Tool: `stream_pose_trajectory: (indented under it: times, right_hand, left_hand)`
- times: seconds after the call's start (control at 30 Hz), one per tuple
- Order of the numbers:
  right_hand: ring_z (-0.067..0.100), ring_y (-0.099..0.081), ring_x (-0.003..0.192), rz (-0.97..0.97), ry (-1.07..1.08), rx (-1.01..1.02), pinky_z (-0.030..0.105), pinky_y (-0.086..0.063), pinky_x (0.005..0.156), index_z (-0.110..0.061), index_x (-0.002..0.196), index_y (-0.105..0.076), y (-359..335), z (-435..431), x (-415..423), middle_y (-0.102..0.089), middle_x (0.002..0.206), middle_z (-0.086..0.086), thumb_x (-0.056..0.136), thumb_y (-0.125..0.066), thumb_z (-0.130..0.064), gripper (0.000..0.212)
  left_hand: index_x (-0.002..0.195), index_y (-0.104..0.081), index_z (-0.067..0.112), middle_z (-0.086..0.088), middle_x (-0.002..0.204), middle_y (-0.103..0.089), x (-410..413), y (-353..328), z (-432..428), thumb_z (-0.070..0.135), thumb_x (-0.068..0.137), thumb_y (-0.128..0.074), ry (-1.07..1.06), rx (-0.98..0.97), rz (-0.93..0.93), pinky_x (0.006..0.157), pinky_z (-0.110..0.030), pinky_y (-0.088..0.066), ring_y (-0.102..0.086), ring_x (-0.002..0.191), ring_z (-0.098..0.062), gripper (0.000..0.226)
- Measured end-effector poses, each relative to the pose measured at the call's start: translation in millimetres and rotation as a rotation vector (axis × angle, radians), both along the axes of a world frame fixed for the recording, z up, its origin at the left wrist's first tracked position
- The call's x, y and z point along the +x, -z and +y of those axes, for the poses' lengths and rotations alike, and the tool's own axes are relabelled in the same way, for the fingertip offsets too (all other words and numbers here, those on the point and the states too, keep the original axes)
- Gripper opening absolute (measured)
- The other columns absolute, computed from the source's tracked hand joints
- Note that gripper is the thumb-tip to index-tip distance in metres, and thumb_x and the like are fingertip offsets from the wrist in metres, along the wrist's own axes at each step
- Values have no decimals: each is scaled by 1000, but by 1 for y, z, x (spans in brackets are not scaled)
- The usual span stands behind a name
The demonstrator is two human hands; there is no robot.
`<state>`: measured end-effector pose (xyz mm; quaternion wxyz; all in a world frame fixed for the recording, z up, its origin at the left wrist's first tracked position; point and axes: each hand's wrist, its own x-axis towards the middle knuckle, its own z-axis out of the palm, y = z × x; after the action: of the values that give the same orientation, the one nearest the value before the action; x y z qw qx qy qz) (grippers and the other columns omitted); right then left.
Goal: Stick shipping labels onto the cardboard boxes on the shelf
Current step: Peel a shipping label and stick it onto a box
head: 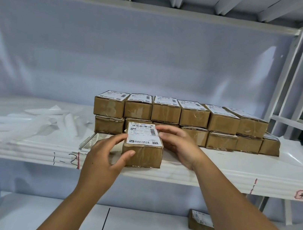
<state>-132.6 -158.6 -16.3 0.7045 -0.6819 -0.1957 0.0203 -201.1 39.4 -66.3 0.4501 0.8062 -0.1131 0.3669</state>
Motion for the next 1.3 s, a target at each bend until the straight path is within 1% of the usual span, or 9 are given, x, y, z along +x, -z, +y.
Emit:
stream_pose_trajectory:
  times: [0.1,0.23,0.43,0.5,0.7,0.8,0.97,1.17,1.3]
  right_hand:
    - [15,-65,82,-33,164,-58,24,-52,75,-18,96,-66,-1,5,-5,-70,91,0,90,-62,-12,9]
    - [14,-63,83,-196,415,-324,29,-47,77,-27,86,-67,2,11,-20,-69,88,-10,93,-58,-32,12]
    - [-16,-56,101,-274,315,-159,6,-41,84,-41,107,-63,14,5,-70,-65,108,-23,84,-42,-65,40]
    - [-13,-51,114,-288,295,-105,9,-41,93,-37,126,-55,21,-3,-81,-60,124,-21,79,-47,-74,60]
    - [1,-53,120,-384,318,1,17,-49,87,-38,131,-45,20,-32,-105,-57,130,-16,77,-76,-24,64]
    - [7,-55,120,-434,373,69,28,-49,96,-35,129,-50,12,-49,-110,-59,130,-9,75,-78,-23,62]
    - [14,-52,125,-498,484,106,48,-43,104,-30,128,-55,4,-81,-111,-56,135,-4,78,-69,-29,52]
    - [-5,-58,107,-528,634,152,18,-49,85,-23,123,-54,-15,-126,-113,-58,119,-16,93,-58,-15,31]
    - [-1,-61,97,-510,849,158,25,-52,82,-23,111,-61,-38,-162,-105,-63,106,-16,94,-57,-24,18]
  left_hand:
    - [122,-55,41,16,115,-62,0,2,0,40,82,-65,34,-52,147,92,-32,-47,-54,111,-5,40]
    - [124,-58,32,14,116,-62,-5,-2,-3,41,82,-66,38,-75,179,88,-26,-43,-55,109,-5,44]
    - [120,-62,28,13,114,-65,-21,-11,-17,42,74,-75,191,-250,122,93,-32,-50,-60,105,-2,50]
    - [122,-61,28,14,115,-65,-25,-14,-25,50,66,-73,230,-265,102,93,-31,-50,-60,107,-2,61]
    - [126,-60,23,11,118,-65,-36,-36,-58,28,77,-76,358,-264,59,88,-22,-51,-58,109,0,52]
    - [127,-59,20,11,114,-66,-35,-48,-78,24,78,-74,405,-246,52,87,-19,-51,-61,104,2,51]
    - [126,-58,22,10,113,-67,-27,-63,-119,33,72,-74,472,-205,42,91,-36,-52,-64,102,-4,57]
    - [130,-51,28,15,122,-60,-12,-80,-178,21,78,-74,528,-52,6,100,-32,-46,-54,114,2,57]
    - [134,-45,30,10,130,-56,1,-98,-220,26,82,-71,470,143,-21,100,-22,-37,-46,124,-6,59]
